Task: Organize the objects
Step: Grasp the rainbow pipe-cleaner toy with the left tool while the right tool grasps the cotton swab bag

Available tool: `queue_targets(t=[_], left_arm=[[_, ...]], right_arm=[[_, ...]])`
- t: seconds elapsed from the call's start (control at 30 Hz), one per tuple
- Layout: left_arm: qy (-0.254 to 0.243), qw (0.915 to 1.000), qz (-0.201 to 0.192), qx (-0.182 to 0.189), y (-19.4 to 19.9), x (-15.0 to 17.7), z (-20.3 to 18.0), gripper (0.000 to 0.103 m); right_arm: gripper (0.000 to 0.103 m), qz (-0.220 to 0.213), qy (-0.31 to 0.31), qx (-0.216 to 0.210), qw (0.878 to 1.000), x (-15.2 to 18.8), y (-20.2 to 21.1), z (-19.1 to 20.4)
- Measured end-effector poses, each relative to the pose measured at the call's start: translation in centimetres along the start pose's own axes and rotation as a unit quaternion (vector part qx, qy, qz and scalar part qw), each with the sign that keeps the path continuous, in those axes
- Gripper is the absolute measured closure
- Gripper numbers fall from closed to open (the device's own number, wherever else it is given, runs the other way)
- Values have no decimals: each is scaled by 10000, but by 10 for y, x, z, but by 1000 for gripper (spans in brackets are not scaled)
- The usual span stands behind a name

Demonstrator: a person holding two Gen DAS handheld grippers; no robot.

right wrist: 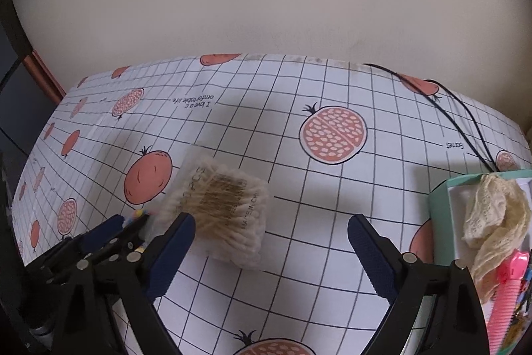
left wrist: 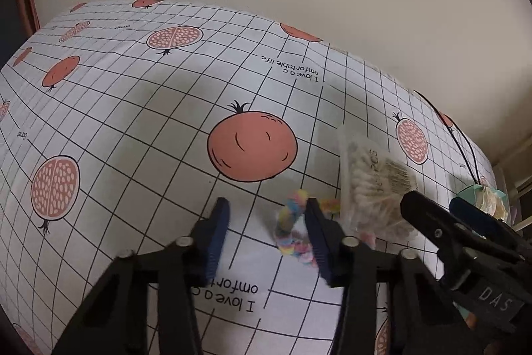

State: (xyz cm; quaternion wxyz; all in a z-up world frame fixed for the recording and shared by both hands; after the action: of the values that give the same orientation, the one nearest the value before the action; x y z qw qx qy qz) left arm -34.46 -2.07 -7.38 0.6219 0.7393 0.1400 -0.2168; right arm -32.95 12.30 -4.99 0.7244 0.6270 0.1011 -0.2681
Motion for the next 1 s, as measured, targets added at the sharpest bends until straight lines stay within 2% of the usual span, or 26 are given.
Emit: queue_targets(t=[0.3,0.47,0.6,0.7,0.8,0.93,0.97,1.0], left_arm=[[79,9999,25,134,-1,1,3,86],[203,9994,41,263,-1,0,8,93],[315,9988,53,381,1,0,11,94],[351,9985,62,413,0,-2,12,94],[411,9979,75,490,0,-2,13,94],[512,9968,85,612,0,-2,15,94],[520,9966,79,633,0,-2,15,94],[527,9965,77,646,-1,-2,16,94]], right_arm=[[9,103,95,44,9999,4,-10,12],[11,169,143,123,9997,6,-16,19],[12,212,87,122,9997,6,-20,20],[23,222,56,-12,9997,7,-21,24],[45,242,-86,-287,9993,8,-20,30],[60,193,-54,-275,9994,8,-16,33],[70,182,-52,-294,9994,7,-15,34],[70,186,-56,-311,9993,8,-14,34]])
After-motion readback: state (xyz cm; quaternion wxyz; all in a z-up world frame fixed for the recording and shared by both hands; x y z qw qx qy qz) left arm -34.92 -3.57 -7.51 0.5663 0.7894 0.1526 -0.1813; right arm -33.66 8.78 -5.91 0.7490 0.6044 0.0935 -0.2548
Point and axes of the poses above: each gripper's, at about its wrist camera, not at the fingertips, and y roughly against the way its jaws point, z to its left, x to its underside, the point moved 10 cm from there along -y, roughly the way its jaws point, and after that the axes turned 8 degrees about -y, right-handed, at the moved point
